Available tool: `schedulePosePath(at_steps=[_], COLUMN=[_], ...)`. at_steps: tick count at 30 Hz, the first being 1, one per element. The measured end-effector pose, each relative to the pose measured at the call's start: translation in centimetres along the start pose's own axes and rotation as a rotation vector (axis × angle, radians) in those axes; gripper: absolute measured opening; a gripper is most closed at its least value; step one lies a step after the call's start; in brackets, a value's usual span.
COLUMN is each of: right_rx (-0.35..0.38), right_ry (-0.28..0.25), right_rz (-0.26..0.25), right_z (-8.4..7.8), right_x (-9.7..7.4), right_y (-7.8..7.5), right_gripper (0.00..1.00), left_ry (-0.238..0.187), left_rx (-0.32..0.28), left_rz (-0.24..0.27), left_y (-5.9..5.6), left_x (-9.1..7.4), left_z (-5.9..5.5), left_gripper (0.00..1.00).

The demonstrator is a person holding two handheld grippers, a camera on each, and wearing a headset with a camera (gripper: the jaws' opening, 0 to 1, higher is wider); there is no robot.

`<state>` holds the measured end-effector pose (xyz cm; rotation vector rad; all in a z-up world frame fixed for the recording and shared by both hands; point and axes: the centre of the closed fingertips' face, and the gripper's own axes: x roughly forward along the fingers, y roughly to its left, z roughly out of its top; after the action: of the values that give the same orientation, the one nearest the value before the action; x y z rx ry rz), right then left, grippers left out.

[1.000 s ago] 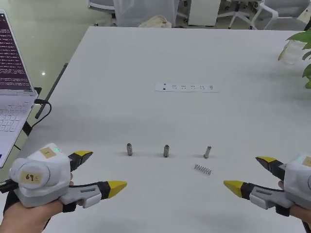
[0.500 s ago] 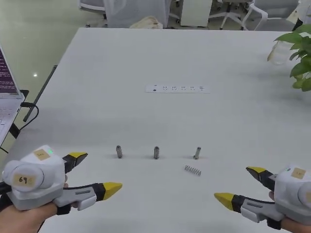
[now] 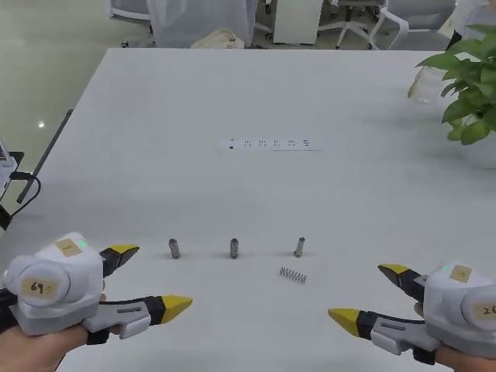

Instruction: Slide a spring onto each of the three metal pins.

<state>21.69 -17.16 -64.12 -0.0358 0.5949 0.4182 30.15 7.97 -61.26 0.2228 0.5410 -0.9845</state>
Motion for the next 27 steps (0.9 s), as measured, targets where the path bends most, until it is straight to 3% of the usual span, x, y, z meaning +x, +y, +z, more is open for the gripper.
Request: schedulePosePath(at_steps=[19, 22, 27], right_rx=[-0.001, 0.0, 0.0], right_ry=[0.023, 0.024, 0.028], right_rz=[0.022, 0.02, 0.018], right_z=[-0.3, -0.3, -0.4], right_x=[-0.2, -0.3, -0.3], right_y=[0.0, -0.2, -0.3], right_gripper=[0.72, 0.72, 0.72], left_ry=[0.064, 0.087, 0.099], left_rx=[0.141, 0.186, 0.213], left_rz=[-0.15, -0.184, -0.223], left_y=[-3.1, -3.7, -4.6], left_x=[5.0, 6.1, 7.9], left_z=[1.7, 1.8, 2.1], left_gripper=[0.71, 0.71, 0.71])
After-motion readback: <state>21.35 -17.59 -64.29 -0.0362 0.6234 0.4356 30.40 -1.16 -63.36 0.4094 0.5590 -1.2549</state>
